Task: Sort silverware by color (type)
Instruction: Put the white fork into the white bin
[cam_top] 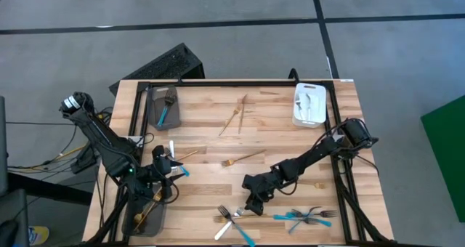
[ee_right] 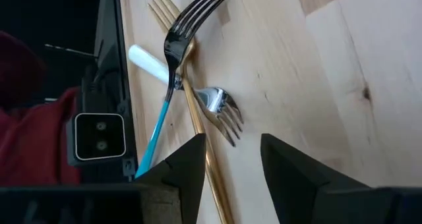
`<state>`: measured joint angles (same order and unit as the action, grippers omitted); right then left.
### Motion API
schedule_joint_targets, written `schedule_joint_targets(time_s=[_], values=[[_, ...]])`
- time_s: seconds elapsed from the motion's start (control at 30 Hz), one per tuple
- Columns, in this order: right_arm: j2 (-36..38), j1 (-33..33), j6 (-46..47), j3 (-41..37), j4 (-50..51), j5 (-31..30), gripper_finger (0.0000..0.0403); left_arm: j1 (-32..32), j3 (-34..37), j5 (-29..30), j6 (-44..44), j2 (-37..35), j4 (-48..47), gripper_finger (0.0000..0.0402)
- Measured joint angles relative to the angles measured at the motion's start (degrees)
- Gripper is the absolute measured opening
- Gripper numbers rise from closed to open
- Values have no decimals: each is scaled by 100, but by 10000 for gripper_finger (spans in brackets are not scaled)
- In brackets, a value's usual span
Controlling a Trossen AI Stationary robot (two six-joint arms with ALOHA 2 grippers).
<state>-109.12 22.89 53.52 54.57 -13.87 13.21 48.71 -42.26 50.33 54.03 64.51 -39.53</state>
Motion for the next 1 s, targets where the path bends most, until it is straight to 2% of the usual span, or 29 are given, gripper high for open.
schedule_joint_targets(time_s=[0.37,0.77,1.0], values=[[-24,-54,40,0,-10,-155,170,0,0,118,-29,0,0,168],[-264,-66,108,33,-188,-1,169,0,-4,142,-69,-2,-4,168],[-271,-74,107,33,-231,84,133,0,-4,160,-88,-2,0,168]])
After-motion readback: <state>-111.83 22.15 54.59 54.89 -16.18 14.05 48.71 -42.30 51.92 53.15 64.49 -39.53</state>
